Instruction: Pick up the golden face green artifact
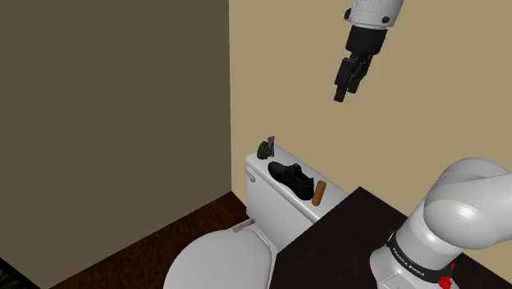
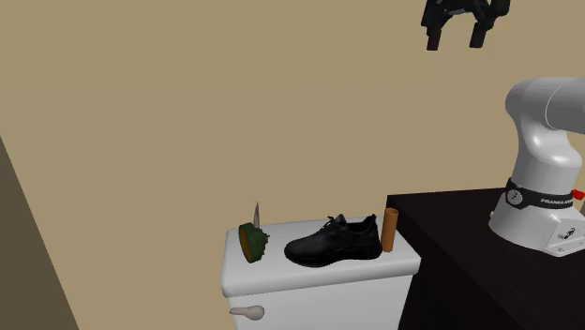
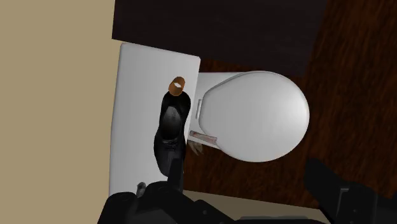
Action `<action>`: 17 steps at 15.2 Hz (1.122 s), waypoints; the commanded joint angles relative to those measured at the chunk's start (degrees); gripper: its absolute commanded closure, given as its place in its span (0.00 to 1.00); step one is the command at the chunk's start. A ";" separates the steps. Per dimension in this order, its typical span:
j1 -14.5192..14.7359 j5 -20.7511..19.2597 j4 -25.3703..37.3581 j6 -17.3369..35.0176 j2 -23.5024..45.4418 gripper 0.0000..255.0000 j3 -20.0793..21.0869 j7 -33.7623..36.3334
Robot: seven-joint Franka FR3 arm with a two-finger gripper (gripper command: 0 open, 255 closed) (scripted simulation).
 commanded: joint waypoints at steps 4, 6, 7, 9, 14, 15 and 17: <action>0.68 -1.64 -2.15 4.75 2.72 0.00 -3.75 -7.00; 1.14 -2.54 -3.04 7.96 5.13 0.00 -6.20 -11.65; 1.41 -2.92 -3.33 9.56 6.50 0.00 -7.43 -13.96; 1.96 -3.47 -3.57 12.74 9.57 0.00 -9.79 -18.63; 3.80 -3.49 -2.32 20.26 18.89 0.00 -15.41 -30.48; 4.24 -3.19 -1.76 21.64 21.00 0.00 -16.45 -32.92; 5.14 -2.25 -0.34 24.23 25.41 0.00 -18.42 -37.90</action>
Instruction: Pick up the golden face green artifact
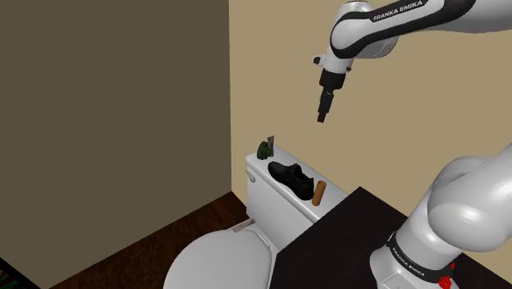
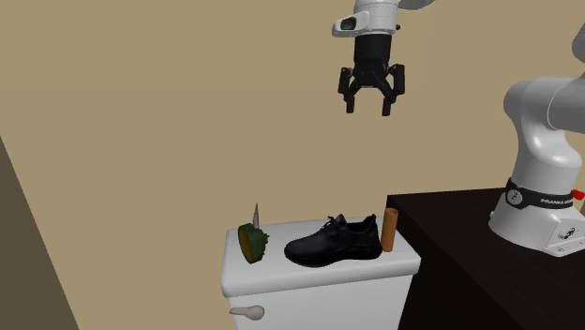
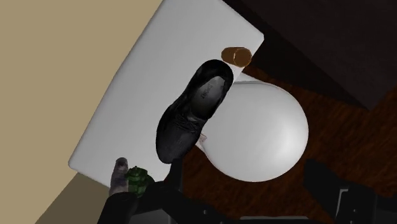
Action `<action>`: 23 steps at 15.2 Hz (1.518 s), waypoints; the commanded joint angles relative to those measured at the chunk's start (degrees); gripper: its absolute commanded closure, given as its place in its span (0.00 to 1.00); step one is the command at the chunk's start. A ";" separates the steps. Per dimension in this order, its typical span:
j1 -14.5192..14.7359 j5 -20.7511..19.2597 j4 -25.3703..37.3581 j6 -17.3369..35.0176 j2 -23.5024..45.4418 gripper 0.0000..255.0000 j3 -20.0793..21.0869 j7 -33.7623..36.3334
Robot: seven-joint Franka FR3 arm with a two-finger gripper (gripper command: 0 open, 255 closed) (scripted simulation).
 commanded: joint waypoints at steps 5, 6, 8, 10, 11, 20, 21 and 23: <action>2.51 4.93 6.23 6.20 14.22 0.00 -4.84 -15.83; 2.75 6.15 7.53 6.96 16.74 0.00 -5.31 -18.52; 2.94 8.78 10.39 8.16 21.82 0.00 -5.85 -23.86; 2.75 11.48 13.58 8.97 26.91 0.00 -5.87 -29.02; 2.51 12.78 15.29 9.23 29.44 0.00 -5.68 -31.49; -1.86 20.35 33.80 8.58 51.04 0.00 -0.52 -48.79; -2.38 20.68 36.21 8.25 53.35 0.00 0.21 -50.18; -3.30 21.08 41.26 7.42 57.99 0.00 1.60 -52.71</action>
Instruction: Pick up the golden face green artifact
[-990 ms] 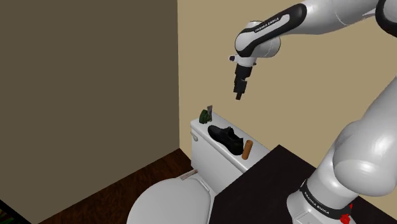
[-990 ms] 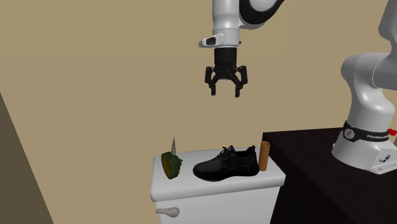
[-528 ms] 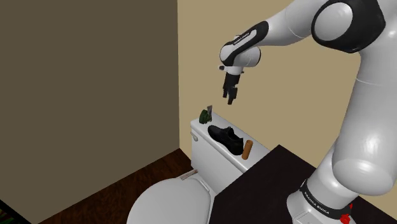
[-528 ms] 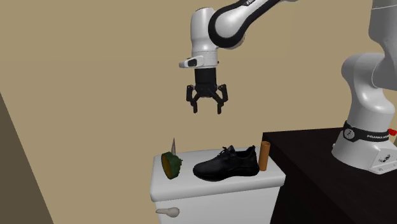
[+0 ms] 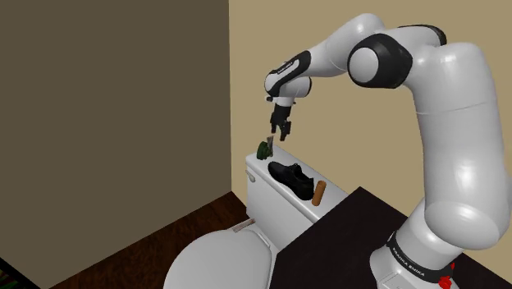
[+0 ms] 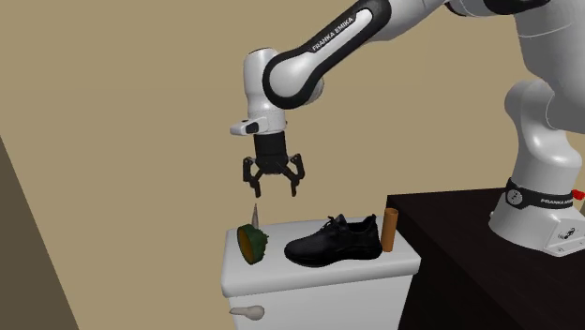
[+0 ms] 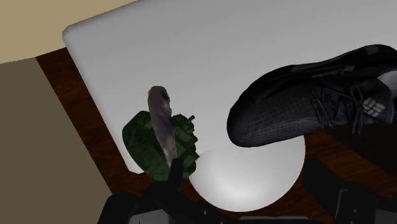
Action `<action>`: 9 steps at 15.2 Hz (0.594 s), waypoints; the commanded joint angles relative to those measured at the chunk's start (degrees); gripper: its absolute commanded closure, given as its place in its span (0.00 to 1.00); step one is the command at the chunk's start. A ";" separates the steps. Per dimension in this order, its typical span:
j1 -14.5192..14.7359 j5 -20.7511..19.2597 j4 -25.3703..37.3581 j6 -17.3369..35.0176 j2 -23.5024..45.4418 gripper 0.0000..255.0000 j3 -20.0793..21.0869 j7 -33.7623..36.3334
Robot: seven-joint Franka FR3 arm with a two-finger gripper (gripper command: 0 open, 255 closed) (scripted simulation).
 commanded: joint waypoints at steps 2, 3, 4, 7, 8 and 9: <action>-1.23 0.40 8.33 -1.50 7.33 0.00 2.14 -3.52; -1.59 0.35 11.22 -2.12 9.73 0.00 2.79 -4.53; -1.92 0.25 14.23 -2.82 12.17 0.00 3.42 -5.49; -2.47 0.05 19.76 -3.77 16.93 0.00 4.54 -7.06; -2.51 0.14 19.85 -3.36 17.44 0.00 4.62 -7.14; -2.56 0.23 19.96 -2.95 17.96 0.00 4.70 -7.23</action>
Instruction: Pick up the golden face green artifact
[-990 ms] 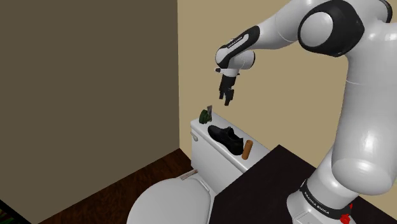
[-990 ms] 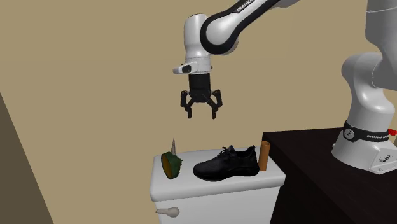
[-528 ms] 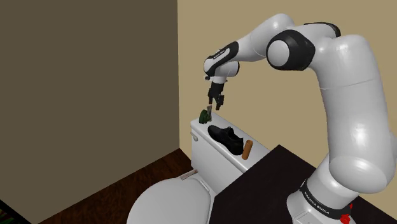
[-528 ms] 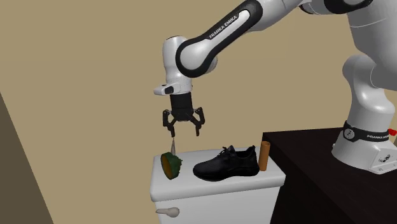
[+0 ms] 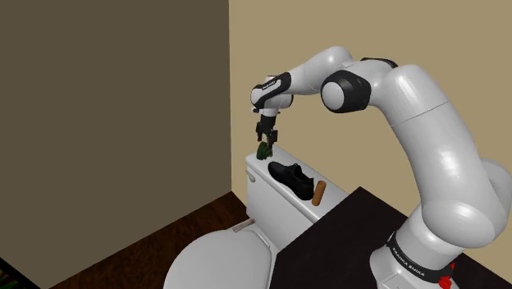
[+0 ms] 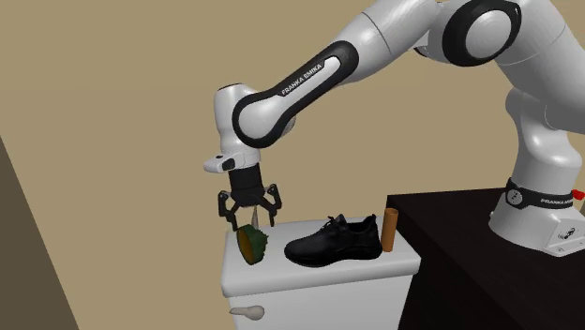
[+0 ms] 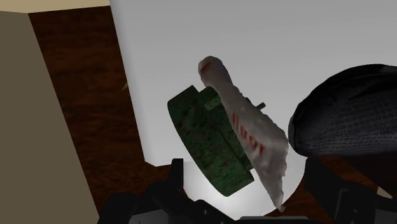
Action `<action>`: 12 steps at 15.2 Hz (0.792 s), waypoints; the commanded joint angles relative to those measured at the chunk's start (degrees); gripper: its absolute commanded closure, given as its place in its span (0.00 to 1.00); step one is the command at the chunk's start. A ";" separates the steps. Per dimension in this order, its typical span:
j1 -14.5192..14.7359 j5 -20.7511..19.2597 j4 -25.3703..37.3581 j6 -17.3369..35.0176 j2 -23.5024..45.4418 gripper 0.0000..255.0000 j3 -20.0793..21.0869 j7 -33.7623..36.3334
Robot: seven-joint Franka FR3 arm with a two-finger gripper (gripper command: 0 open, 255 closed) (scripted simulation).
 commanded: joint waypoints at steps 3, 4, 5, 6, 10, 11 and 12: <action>-0.22 0.34 0.86 1.54 2.40 0.00 0.40 -0.42; -0.27 0.43 1.03 1.92 2.95 0.00 0.49 -0.49; -0.30 0.48 1.11 2.15 3.26 0.00 0.53 -0.54; -0.30 0.48 1.13 2.14 3.27 0.00 0.53 -0.54; -0.38 0.48 1.60 2.01 3.61 1.00 0.55 -0.52; -0.27 0.50 1.05 2.28 3.34 1.00 0.55 -0.53; -0.20 0.52 0.62 2.48 3.10 1.00 0.55 -0.56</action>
